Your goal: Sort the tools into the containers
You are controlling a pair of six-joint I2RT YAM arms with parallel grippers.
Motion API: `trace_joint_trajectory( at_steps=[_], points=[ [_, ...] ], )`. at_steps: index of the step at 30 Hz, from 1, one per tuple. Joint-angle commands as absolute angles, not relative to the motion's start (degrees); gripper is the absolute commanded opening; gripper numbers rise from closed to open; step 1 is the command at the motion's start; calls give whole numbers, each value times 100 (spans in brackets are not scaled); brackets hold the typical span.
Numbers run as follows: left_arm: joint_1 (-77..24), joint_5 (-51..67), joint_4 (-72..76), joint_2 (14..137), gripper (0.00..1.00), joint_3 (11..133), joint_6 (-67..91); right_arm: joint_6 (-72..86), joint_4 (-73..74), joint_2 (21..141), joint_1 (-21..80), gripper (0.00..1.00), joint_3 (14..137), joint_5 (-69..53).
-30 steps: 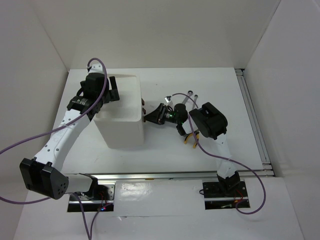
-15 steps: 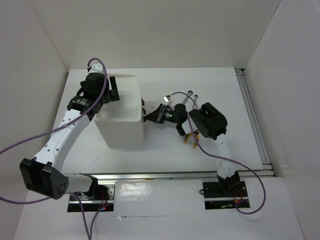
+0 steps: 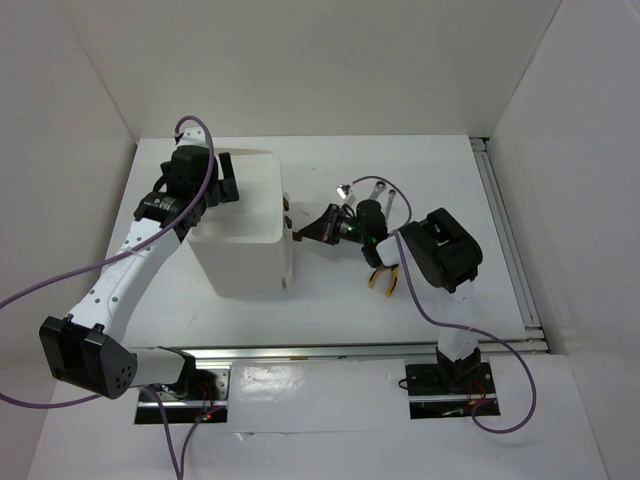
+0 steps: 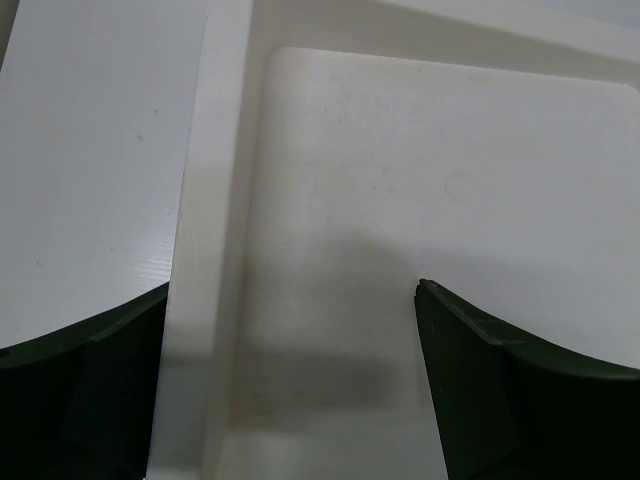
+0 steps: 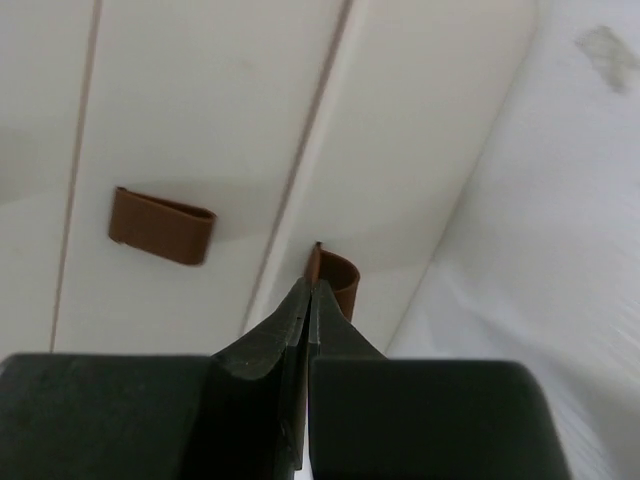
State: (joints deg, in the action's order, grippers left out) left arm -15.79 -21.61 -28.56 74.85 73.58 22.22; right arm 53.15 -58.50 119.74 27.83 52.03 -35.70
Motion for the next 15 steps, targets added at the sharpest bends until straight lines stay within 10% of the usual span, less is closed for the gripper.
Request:
trace_joint_trajectory(
  at_steps=[1, 15],
  points=[
    [-1731, -1195, -3489, 7734, 100, 7084, 2101, 4869, -5221, 11567, 2479, 0, 4852, -3700],
    [-1731, -1195, -3489, 7734, 100, 7084, 2101, 4395, -4598, 11408, 1706, 0, 4605, -3911]
  ],
)
